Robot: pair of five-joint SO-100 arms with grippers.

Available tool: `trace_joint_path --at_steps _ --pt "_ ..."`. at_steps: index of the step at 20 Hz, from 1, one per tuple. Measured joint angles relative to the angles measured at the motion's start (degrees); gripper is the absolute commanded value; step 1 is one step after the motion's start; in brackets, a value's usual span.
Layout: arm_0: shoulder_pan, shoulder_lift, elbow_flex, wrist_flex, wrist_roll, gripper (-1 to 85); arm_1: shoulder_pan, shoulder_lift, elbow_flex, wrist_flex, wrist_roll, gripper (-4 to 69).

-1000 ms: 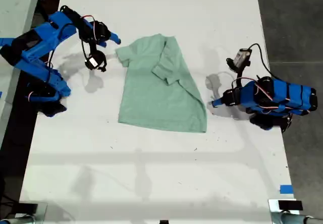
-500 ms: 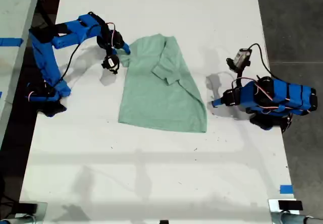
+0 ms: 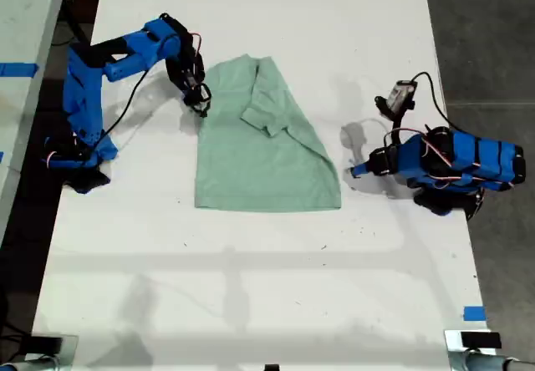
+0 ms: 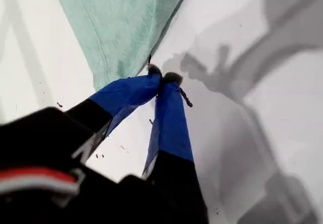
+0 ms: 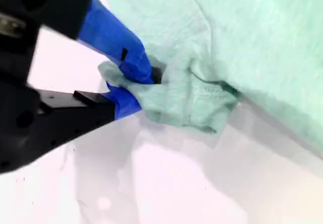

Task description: Fold t shirt

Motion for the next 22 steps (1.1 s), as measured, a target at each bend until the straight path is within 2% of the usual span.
trace_joint_path --at_steps 2,6,10,15,16,17,19,22 --pt "2.6 1.0 -5.3 5.4 0.0 -0.3 0.0 0.0 0.0 0.0 0.0 1.5" --pt "9.4 3.0 -15.2 7.6 -0.6 -0.3 0.0 0.0 0.0 0.0 0.0 1.5" --pt "15.6 3.0 -19.7 7.6 -2.5 -0.3 0.0 0.0 0.0 0.0 0.0 1.5" --pt "22.1 2.0 -20.9 2.5 -6.0 -0.3 0.0 0.0 0.0 0.0 0.0 1.5" --pt "22.8 2.0 -20.9 1.4 -6.8 7.0 0.0 0.0 0.0 0.0 0.0 1.5" --pt "23.6 2.0 -20.9 -0.1 -7.5 17.8 0.0 0.0 0.0 0.0 0.0 1.5" --pt "24.9 2.0 -20.9 -2.5 -8.4 21.1 0.0 0.0 0.0 0.0 -0.2 1.5" --pt "25.4 2.0 -20.9 -3.1 -9.8 20.7 0.0 0.0 0.0 0.0 -0.2 1.5"
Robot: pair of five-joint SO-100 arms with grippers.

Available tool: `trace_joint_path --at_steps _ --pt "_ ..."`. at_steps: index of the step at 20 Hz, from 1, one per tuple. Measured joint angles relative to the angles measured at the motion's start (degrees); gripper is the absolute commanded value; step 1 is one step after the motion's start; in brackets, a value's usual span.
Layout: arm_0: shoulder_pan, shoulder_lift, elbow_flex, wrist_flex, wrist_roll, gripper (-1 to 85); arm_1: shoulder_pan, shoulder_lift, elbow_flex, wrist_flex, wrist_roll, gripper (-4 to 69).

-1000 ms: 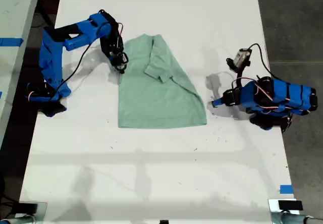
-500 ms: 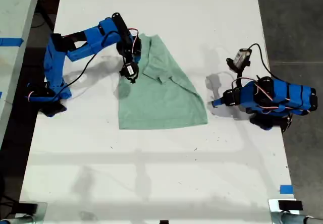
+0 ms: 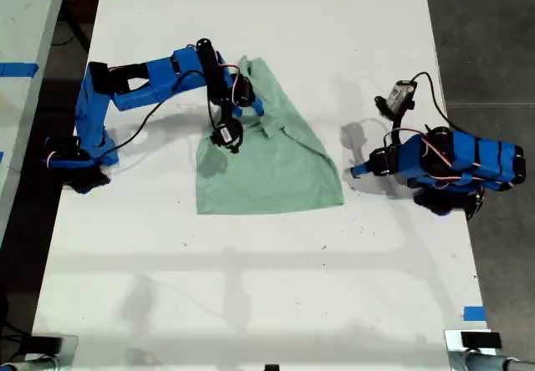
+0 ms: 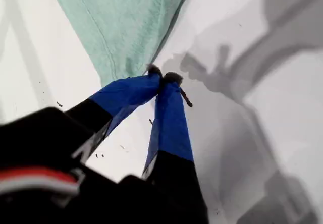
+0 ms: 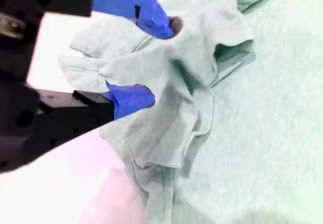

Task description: Fold t shirt

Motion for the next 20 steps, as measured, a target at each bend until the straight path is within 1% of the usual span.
trace_joint_path --at_steps 2,3,4,5,7,8,9,10,11,13,14,15,16,18,19,20 --pt "-0.2 1.1 0.1 0.4 0.0 18.9 0.0 0.0 0.0 0.0 0.0 1.5" --pt "-0.4 3.2 0.1 1.1 0.2 16.6 0.0 0.0 0.0 0.0 0.0 1.5" --pt "-0.8 6.1 0.1 2.2 0.3 10.2 0.0 0.0 0.0 0.0 -0.2 1.5" --pt "-1.1 9.3 0.1 3.6 0.5 -0.2 0.0 0.0 0.0 0.0 -0.3 1.5" --pt "-1.3 18.3 2.6 6.5 0.6 -0.3 0.0 0.0 0.0 0.0 -0.3 1.5" --pt "0.0 24.1 6.7 6.7 0.1 -0.3 0.0 0.0 0.0 0.0 -0.3 1.5" --pt "2.6 30.8 12.7 6.1 -2.0 -0.3 0.0 0.0 0.0 0.0 -0.3 1.5" --pt "7.0 38.8 20.8 3.4 -4.8 -0.3 0.0 0.0 0.0 0.0 -0.3 1.5" --pt "12.2 47.0 30.3 -0.5 -8.3 -0.3 0.0 0.0 0.0 0.0 -0.3 1.5" --pt "19.7 66.4 53.8 -8.0 -18.2 -0.3 0.0 0.0 0.0 0.0 -0.3 1.5" --pt "21.5 76.9 66.0 -11.6 -23.5 -0.3 0.0 0.0 0.0 0.0 -0.3 1.5" --pt "22.9 87.7 78.5 -15.5 -27.3 -0.3 0.0 0.0 0.0 0.0 -0.3 1.5" --pt "23.9 97.5 89.7 -17.8 -29.9 -0.3 0.0 0.0 0.0 0.0 -0.3 1.5" --pt "25.0 113.6 108.5 -18.8 -32.7 -0.3 0.0 0.0 0.0 0.0 -0.3 1.5" --pt "25.2 122.1 116.0 -17.8 -33.0 -0.3 -0.1 0.0 0.0 0.0 -0.3 1.5" --pt "25.5 130.3 122.5 -18.2 -32.2 -0.1 -0.1 0.0 0.0 0.0 -0.3 1.5"
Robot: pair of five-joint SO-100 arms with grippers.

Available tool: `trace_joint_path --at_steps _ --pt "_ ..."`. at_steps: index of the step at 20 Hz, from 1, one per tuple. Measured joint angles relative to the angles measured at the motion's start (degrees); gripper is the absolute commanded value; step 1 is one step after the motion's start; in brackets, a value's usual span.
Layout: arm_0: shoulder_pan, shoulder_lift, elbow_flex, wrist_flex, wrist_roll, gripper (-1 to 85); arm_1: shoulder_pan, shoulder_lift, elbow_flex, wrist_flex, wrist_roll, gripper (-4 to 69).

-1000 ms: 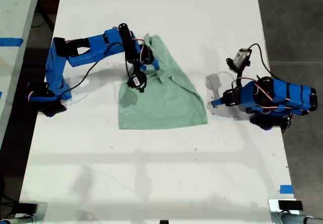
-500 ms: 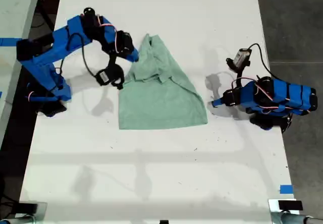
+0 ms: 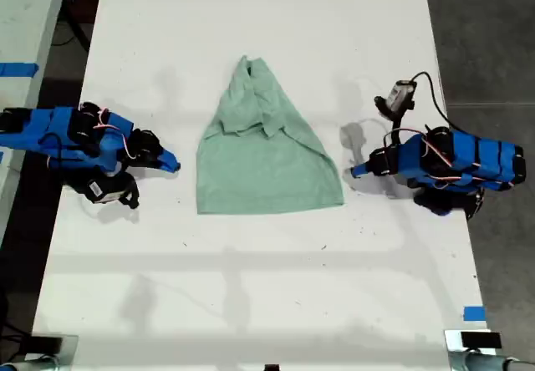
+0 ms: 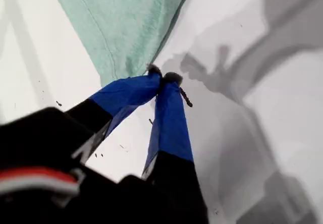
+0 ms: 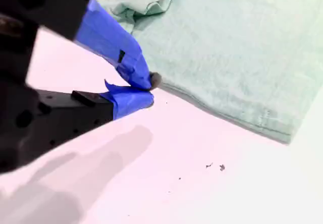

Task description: Fold t shirt

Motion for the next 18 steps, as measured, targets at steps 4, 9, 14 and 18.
trace_joint_path --at_steps 4,9,14,18 --pt "-4.4 3.4 4.7 -1.6 1.7 3.7 -0.1 0.0 0.0 0.0 0.0 1.5" --pt "-5.6 4.0 4.7 -1.6 2.2 1.4 -0.1 0.0 0.0 0.0 0.2 1.6" --pt "-13.6 4.9 4.7 -1.6 6.9 -0.2 -0.1 0.0 0.0 0.0 0.6 1.5" --pt "-15.7 5.5 4.7 -1.6 9.8 -0.2 -0.1 0.0 0.0 0.0 0.7 1.5"
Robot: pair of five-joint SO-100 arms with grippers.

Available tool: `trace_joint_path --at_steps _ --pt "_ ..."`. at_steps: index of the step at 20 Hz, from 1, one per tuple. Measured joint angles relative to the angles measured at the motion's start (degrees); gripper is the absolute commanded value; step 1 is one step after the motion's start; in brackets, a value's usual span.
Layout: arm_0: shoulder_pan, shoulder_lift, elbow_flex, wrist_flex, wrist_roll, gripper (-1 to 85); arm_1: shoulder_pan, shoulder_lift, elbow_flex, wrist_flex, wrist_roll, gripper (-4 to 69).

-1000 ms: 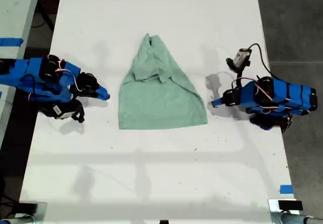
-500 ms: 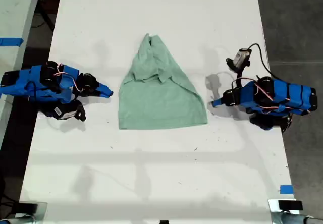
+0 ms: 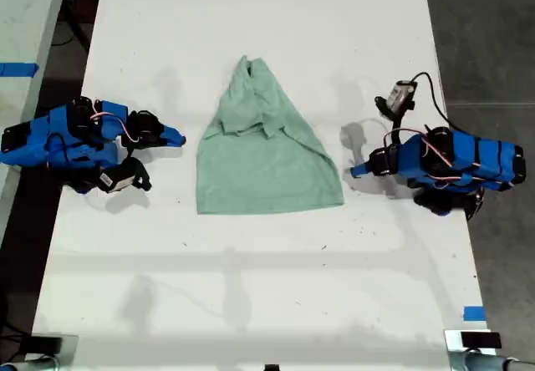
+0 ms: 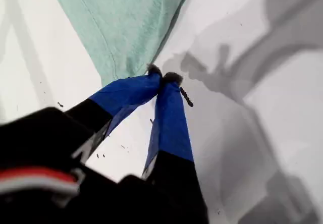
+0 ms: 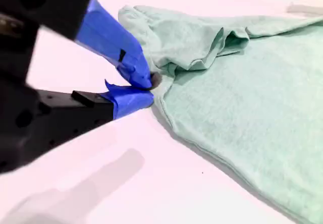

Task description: Fold t shirt

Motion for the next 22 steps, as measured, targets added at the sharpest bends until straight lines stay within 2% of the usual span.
trace_joint_path --at_steps 4,11,22 --pt "-3.0 0.5 0.0 0.0 2.9 -0.2 0.0 0.0 0.0 0.0 0.2 1.5" --pt "-3.2 1.8 0.0 0.0 6.3 -0.2 0.0 0.0 0.0 0.0 0.5 1.5" --pt "-3.2 1.8 0.0 0.0 6.3 -0.2 0.0 0.0 0.0 0.0 0.7 1.5"
